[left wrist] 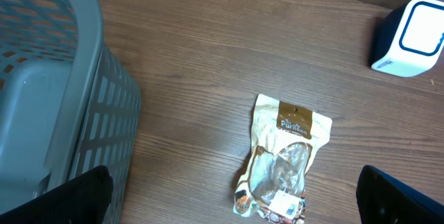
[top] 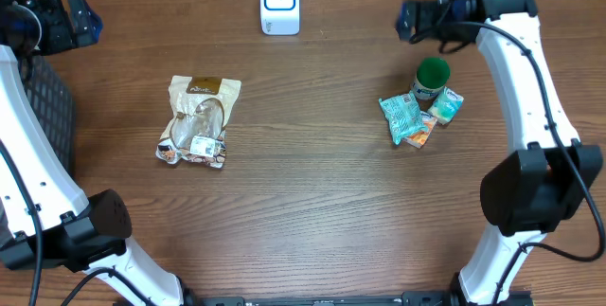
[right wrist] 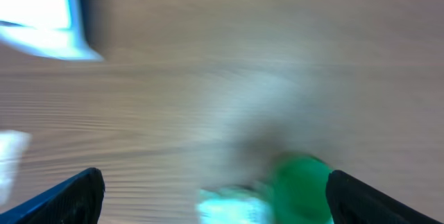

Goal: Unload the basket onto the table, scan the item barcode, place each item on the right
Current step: 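Reach the right gripper to the tan snack bag and grasp it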

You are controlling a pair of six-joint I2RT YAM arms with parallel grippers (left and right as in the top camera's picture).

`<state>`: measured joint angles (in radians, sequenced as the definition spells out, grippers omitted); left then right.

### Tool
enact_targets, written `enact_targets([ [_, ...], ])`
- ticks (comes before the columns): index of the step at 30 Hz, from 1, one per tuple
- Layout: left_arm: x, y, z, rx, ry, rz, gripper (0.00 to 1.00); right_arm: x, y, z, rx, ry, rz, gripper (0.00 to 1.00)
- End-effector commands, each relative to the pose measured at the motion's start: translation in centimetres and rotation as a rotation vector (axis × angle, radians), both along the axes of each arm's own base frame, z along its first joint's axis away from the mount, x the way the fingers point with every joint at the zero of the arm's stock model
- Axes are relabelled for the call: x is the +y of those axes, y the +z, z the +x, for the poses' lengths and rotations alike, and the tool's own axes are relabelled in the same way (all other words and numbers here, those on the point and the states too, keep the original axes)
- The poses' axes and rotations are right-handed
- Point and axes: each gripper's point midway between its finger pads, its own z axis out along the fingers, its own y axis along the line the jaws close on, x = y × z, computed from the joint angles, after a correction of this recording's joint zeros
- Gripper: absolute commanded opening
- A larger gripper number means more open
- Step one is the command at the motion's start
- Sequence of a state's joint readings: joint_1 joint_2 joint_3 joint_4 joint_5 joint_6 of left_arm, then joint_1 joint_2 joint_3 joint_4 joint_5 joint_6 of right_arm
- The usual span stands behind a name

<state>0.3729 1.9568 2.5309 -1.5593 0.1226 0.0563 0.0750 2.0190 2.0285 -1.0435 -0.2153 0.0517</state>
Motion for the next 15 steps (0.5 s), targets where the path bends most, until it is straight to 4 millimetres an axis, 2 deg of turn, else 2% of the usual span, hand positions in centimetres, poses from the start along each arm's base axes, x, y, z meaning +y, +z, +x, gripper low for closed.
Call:
enact_targets([
  [1, -0.4, 1.2, -0.2, -0.030, -0.016, 0.018, 1.00, 9.4, 3.4, -2.6, -0.003, 0.302, 0.361, 1.00],
  [2, -0.4, 1.2, -0.2, -0.030, -0.016, 0.018, 1.00, 11.1, 3.0, -3.2, 0.017, 0.340, 0.397, 1.00],
  [4, -0.4, 1.2, -0.2, -0.031, -0.016, 0.018, 1.00, 15.2, 0.6, -4.5, 0.109, 0.364, 0.423, 1.00],
  [8, -0.4, 1.2, -0.2, -0.030, -0.016, 0.018, 1.00, 22.2, -4.9, -7.2, 0.264, 0.355, 0.364, 1.00],
  [12, -0.4, 1.2, -0.2, -0.030, -0.016, 0.018, 1.00, 26.5, -9.2, -9.5, 0.349, 0.311, 0.282, 0.97],
  [15, -0.4, 1.2, -0.2, -0.030, -0.016, 0.018, 1.00, 30.2, -11.9, -12.3, 0.423, 0.327, 0.271, 0.86],
])
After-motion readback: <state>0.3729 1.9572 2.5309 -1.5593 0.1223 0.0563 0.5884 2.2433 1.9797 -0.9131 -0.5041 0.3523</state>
